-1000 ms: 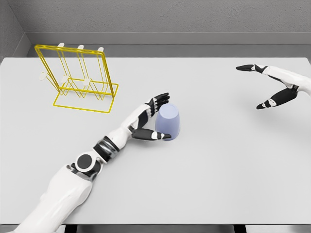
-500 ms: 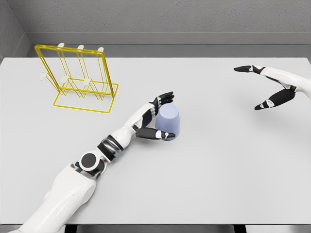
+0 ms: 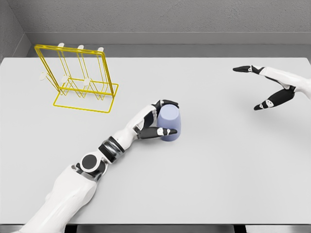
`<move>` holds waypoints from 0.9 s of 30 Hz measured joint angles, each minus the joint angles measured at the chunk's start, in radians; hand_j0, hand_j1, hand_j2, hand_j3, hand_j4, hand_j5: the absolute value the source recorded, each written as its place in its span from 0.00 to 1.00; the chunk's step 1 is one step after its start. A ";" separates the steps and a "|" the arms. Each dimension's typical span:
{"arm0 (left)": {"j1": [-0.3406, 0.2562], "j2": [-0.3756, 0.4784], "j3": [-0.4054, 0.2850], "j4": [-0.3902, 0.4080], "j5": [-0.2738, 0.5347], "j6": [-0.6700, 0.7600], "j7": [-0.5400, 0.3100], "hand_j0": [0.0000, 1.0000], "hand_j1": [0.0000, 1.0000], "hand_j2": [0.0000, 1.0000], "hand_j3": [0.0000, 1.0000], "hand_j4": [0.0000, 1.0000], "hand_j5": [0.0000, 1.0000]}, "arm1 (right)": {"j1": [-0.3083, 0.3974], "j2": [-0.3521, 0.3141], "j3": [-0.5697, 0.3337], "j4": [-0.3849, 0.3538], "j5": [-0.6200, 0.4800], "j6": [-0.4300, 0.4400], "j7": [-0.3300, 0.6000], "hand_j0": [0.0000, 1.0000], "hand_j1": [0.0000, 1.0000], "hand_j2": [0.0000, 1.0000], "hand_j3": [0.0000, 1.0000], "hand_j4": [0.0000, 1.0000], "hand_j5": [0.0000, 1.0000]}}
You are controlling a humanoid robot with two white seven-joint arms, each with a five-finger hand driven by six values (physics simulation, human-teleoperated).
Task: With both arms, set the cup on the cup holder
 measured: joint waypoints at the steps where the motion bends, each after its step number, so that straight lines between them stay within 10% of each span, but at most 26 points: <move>1: 0.003 0.000 0.001 -0.002 0.004 -0.001 -0.003 0.40 0.40 0.40 0.40 0.40 0.40 | 0.000 0.000 0.000 0.000 0.000 0.000 0.000 1.00 1.00 1.00 1.00 1.00 1.00; 9: 0.035 0.006 0.005 -0.044 -0.006 -0.002 -0.010 0.36 0.36 0.36 0.36 0.36 0.36 | 0.000 0.000 0.000 0.000 0.000 0.000 0.001 1.00 1.00 1.00 1.00 1.00 1.00; 27: 0.184 0.211 0.178 -0.445 0.031 -0.007 -0.004 0.37 0.37 0.37 0.37 0.37 0.37 | 0.000 -0.001 0.003 -0.005 0.001 0.000 0.001 1.00 1.00 1.00 1.00 1.00 1.00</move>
